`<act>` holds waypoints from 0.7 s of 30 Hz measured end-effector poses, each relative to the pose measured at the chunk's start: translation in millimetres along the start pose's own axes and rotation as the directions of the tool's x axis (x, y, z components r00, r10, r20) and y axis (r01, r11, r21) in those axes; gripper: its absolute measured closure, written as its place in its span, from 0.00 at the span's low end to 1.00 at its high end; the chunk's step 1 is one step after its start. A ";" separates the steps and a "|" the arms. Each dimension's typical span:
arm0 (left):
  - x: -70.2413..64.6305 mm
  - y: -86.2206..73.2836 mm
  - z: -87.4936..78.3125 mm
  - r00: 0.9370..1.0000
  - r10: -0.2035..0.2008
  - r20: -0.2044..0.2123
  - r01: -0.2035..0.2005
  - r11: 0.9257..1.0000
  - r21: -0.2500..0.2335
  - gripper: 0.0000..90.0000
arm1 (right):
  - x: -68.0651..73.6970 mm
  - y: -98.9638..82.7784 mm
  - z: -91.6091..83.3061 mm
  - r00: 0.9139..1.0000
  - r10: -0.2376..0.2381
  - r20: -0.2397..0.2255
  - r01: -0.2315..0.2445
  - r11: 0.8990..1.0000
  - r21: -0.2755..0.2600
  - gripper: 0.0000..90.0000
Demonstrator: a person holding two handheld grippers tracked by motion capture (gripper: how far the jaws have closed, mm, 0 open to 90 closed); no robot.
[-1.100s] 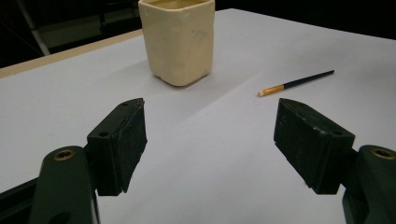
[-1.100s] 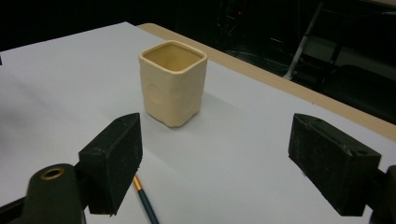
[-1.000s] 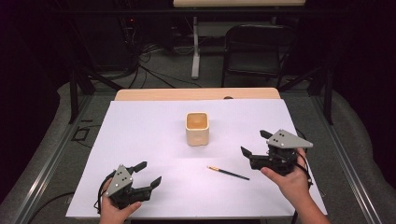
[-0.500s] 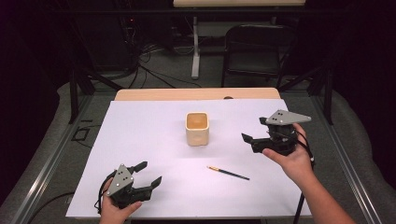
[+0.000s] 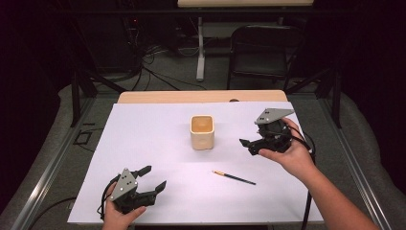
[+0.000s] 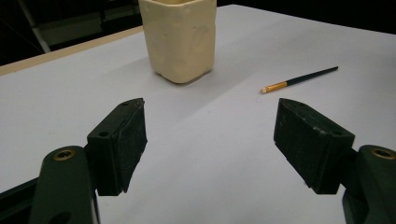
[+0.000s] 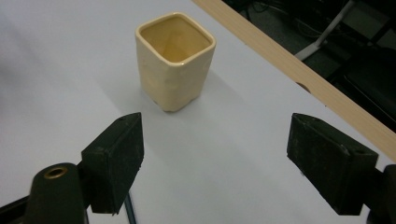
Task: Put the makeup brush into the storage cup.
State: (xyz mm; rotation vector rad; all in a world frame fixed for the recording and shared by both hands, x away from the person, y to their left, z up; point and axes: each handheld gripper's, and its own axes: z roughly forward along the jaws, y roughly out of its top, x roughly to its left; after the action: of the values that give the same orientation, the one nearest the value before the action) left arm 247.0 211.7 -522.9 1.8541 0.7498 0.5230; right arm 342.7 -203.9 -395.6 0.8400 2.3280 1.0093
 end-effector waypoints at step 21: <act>-0.5 -0.2 1.7 1.000 0.001 0.010 -0.001 1.000 0.013 0.29 | 12.3 5.4 35.4 0.990 -0.092 -0.104 0.119 0.946 0.302 0.23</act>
State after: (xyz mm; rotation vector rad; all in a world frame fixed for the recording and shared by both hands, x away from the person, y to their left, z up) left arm 247.7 210.3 -523.7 1.8681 0.7468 0.5103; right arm 357.8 -175.5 -415.5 0.7861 2.6197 0.6596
